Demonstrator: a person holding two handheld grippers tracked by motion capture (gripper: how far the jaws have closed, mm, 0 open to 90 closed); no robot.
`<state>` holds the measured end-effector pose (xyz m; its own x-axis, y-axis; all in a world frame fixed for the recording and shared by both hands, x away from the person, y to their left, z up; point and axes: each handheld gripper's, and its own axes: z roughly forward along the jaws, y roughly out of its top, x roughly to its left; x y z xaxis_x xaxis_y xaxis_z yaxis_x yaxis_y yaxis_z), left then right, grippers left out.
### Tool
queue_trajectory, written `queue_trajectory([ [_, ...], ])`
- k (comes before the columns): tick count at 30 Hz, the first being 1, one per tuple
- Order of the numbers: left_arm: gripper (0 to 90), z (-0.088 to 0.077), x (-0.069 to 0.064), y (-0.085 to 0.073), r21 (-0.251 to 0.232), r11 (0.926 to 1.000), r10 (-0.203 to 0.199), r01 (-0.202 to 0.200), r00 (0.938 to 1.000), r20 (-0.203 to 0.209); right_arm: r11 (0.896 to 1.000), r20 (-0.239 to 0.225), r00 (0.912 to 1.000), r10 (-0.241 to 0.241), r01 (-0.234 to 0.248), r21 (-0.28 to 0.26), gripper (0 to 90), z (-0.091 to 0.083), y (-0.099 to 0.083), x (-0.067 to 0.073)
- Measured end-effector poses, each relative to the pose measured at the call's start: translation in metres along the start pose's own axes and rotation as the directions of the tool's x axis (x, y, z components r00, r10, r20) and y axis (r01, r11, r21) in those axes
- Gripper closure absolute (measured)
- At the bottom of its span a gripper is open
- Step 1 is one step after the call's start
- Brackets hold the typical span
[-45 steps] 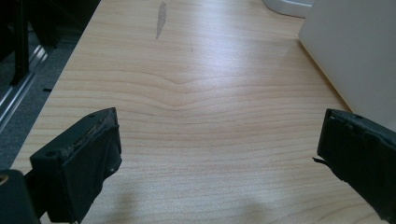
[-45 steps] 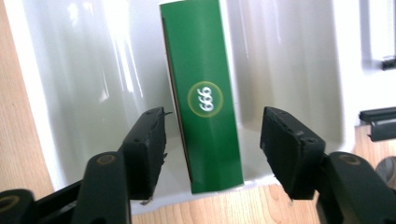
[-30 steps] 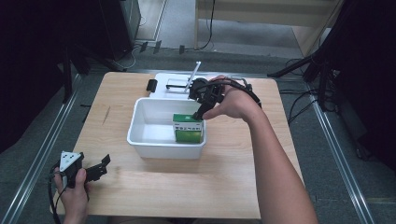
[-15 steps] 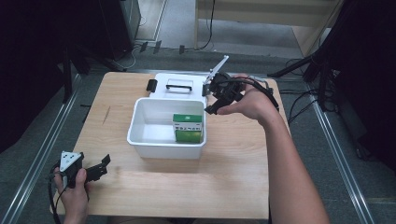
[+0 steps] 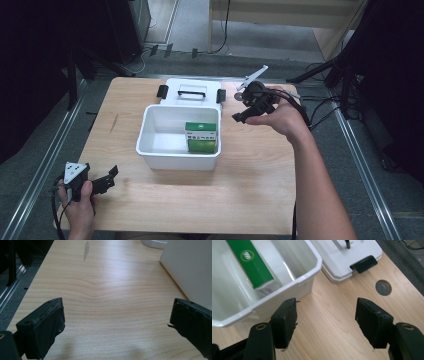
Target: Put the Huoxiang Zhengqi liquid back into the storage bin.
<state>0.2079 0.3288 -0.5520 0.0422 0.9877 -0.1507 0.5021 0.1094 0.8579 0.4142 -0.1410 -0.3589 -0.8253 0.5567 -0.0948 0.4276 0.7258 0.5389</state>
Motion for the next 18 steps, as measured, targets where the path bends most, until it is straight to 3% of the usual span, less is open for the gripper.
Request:
queue_trajectory([
  [9,0.6,0.000,0.000,0.000,0.003,1.0000,0.003,-0.003,1.0000,-0.001,0.993,0.031,0.9938,0.107,-0.105,-0.054,34.0,0.008,-0.033,-0.015],
  [18,0.7,0.000,0.000,0.000,0.002,1.0000,0.006,-0.006,1.0000,-0.001,0.969,0.037,0.9753,0.218,-0.212,-0.123,33.3,0.014,-0.070,-0.024],
])
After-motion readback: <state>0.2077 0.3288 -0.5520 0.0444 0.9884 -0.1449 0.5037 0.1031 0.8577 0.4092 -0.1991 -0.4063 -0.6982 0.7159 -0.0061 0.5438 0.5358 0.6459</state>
